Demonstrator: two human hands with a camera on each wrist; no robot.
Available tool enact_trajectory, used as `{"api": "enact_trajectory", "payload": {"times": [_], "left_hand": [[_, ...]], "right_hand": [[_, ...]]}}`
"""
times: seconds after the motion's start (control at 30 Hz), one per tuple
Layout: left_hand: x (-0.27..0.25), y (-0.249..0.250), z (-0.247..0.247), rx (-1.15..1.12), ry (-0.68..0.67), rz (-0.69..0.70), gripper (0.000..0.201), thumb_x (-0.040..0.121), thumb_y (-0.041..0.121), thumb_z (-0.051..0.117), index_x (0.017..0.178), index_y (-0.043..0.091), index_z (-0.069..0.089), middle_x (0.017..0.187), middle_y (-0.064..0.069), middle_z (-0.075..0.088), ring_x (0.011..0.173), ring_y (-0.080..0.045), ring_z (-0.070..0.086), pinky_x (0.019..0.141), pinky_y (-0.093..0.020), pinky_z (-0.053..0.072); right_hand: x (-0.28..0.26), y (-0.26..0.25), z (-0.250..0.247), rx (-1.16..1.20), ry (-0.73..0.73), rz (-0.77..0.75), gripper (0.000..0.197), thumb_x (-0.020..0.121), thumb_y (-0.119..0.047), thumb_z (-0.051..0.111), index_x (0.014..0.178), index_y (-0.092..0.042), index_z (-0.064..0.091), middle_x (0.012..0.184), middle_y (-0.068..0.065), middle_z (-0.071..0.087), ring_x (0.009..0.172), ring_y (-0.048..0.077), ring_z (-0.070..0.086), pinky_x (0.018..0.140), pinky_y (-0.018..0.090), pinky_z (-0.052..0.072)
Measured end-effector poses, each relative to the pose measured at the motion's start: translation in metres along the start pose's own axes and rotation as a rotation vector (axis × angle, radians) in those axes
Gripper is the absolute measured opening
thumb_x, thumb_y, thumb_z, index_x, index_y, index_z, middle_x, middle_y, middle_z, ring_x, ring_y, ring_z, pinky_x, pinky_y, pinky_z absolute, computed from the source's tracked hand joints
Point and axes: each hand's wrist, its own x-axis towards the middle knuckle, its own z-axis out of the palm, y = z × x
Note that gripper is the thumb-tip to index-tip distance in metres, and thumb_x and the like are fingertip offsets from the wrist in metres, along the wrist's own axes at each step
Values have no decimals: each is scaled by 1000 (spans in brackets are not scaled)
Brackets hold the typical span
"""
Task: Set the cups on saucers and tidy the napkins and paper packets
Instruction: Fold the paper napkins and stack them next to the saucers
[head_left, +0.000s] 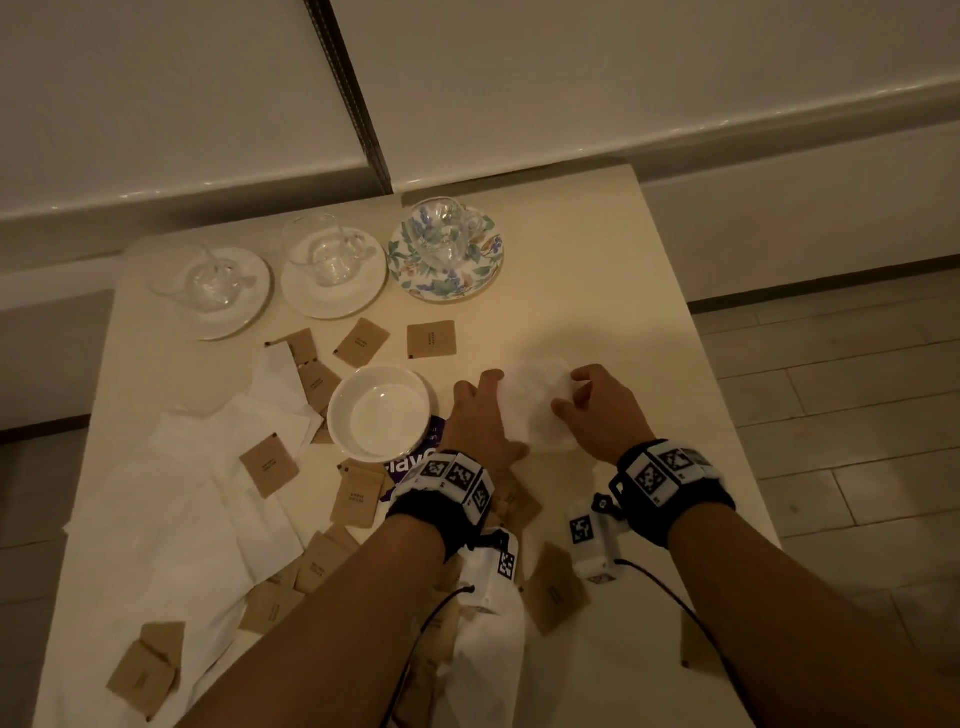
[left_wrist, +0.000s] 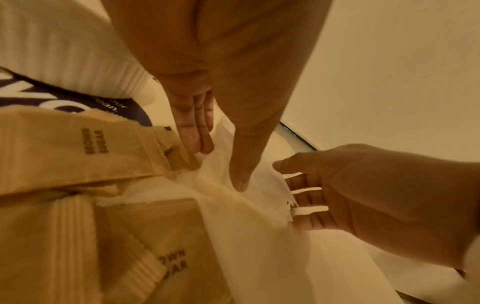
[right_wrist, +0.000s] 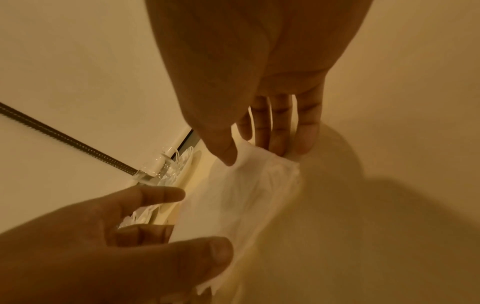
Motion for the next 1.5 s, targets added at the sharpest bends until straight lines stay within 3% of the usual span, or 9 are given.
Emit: {"api": "enact_trajectory", "payload": {"times": [0.3,0.63,0.77,0.83,0.93,1.07,1.17,1.33,1.5], "left_hand": [[-10,-5,0,-41,78,-45,106,58,25,92,142,21,27,131,-6,35,115,-24,45,84,-25,33],[-26,-7,-9,11,78,53,78,68,17,85,137,16,46,135,-7,33,118,-25,46,96,-26,40],[-45,-10,-17,-37,103,148,48,78,11,74,122,15,57,122,-5,47,100,-19,53,89,-28,46],[-63,-17,-14,-10,15,221,28,81,8,68,107,17,63,106,-3,57,88,-16,54,76,-22,46],[-97,-33,-3,14,-254,281,24,80,8,68,91,28,60,91,5,59,75,-6,52,62,-13,44],[-128,-60,17,428,-462,320,55,70,42,80,120,25,63,122,4,57,109,-17,52,96,-37,46],[-143,-73,27,540,-422,357,70,63,59,78,124,29,59,131,2,43,118,-22,41,104,-40,37],[-152,-81,31,569,-210,488,21,81,46,67,97,33,71,122,6,50,119,-26,41,105,-38,27],[-151,-86,29,383,-220,457,17,84,49,60,86,34,66,103,15,50,103,-17,48,88,-33,37]], "right_hand": [[0,5,-7,44,51,58,43,90,-32,66,127,-15,51,91,-5,57,87,16,54,75,29,42],[-22,-7,4,-250,44,-180,50,88,-28,65,134,-23,47,123,10,45,112,30,51,91,43,48],[-37,-19,7,-376,21,-210,41,91,-30,60,131,-22,53,119,10,46,109,29,48,92,42,42],[-53,-26,11,-276,45,-234,28,90,-26,60,118,-19,59,111,6,50,100,24,51,88,38,44],[-84,-34,24,-259,-216,-200,5,90,-20,57,93,-18,61,96,0,58,90,20,57,75,29,44],[-122,-32,43,-390,-536,-167,5,89,-21,59,85,-19,57,85,-2,57,80,18,55,69,27,40],[-147,-25,57,-427,-526,-196,11,84,-24,64,92,-18,59,88,-2,61,81,18,58,68,28,41],[-182,-14,76,-548,-529,-122,39,71,-43,80,100,-23,64,97,-2,62,94,21,58,81,36,53],[-199,-12,86,-489,-389,-105,16,86,-27,61,90,-14,67,90,4,63,84,20,60,68,31,52]]}}
